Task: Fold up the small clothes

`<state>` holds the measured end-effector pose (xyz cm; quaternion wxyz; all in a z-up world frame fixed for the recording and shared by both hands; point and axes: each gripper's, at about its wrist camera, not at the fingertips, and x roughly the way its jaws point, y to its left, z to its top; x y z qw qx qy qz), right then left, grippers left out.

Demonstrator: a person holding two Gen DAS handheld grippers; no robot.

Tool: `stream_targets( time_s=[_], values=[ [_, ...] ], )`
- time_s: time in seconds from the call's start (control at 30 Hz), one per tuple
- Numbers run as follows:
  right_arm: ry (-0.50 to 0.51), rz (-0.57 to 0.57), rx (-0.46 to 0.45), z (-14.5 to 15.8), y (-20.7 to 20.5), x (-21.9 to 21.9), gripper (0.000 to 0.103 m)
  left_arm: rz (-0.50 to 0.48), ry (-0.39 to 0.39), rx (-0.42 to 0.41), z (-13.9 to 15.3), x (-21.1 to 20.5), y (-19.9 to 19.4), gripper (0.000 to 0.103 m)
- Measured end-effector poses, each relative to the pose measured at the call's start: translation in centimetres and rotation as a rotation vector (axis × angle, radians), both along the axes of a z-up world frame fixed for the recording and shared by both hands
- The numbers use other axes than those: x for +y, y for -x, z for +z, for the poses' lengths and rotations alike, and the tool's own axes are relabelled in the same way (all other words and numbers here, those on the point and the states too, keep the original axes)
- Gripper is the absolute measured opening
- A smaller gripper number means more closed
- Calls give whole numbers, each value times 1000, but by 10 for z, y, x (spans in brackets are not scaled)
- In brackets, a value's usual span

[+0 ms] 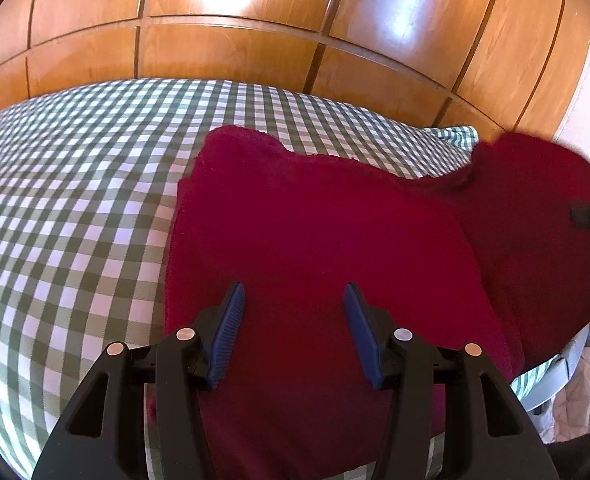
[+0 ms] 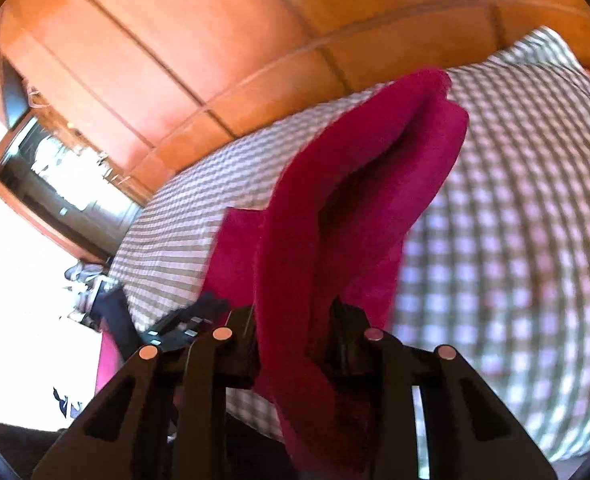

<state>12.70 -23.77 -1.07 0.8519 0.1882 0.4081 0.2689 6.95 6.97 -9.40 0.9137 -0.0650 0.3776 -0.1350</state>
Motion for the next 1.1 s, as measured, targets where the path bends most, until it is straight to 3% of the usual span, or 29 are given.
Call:
stream_targets(
  time_s=[0.2, 0.4, 0.57, 0.7, 0.8, 0.83, 0.87, 0.93, 1.1],
  values=[
    [32, 160, -30, 17, -21, 94, 21, -28, 80, 15, -2, 12, -2, 51],
    [106, 293, 7, -4, -38, 187, 20, -35, 215, 34, -1, 31, 1, 51],
    [95, 355, -7, -10, -36, 210, 20, -40, 424, 50, 7, 74, 13, 51],
    [165, 420, -4, -32, -30, 228, 22, 9, 509, 59, 6, 110, 24, 51],
    [193, 457, -33, -46, -21, 237, 46, 78, 581, 64, 6, 135, 28, 54],
    [170, 469, -46, -46, -17, 236, 59, 89, 595, 64, 7, 139, 30, 54],
    [145, 473, -64, -42, -15, 231, 65, 100, 616, 64, 10, 144, 31, 59],
    [101, 481, -83, -35, -5, 222, 70, 95, 653, 55, 17, 148, 34, 68],
    [33, 407, -120, -19, 19, 161, 79, 25, 742, 37, 42, 151, 34, 72]
  ],
)
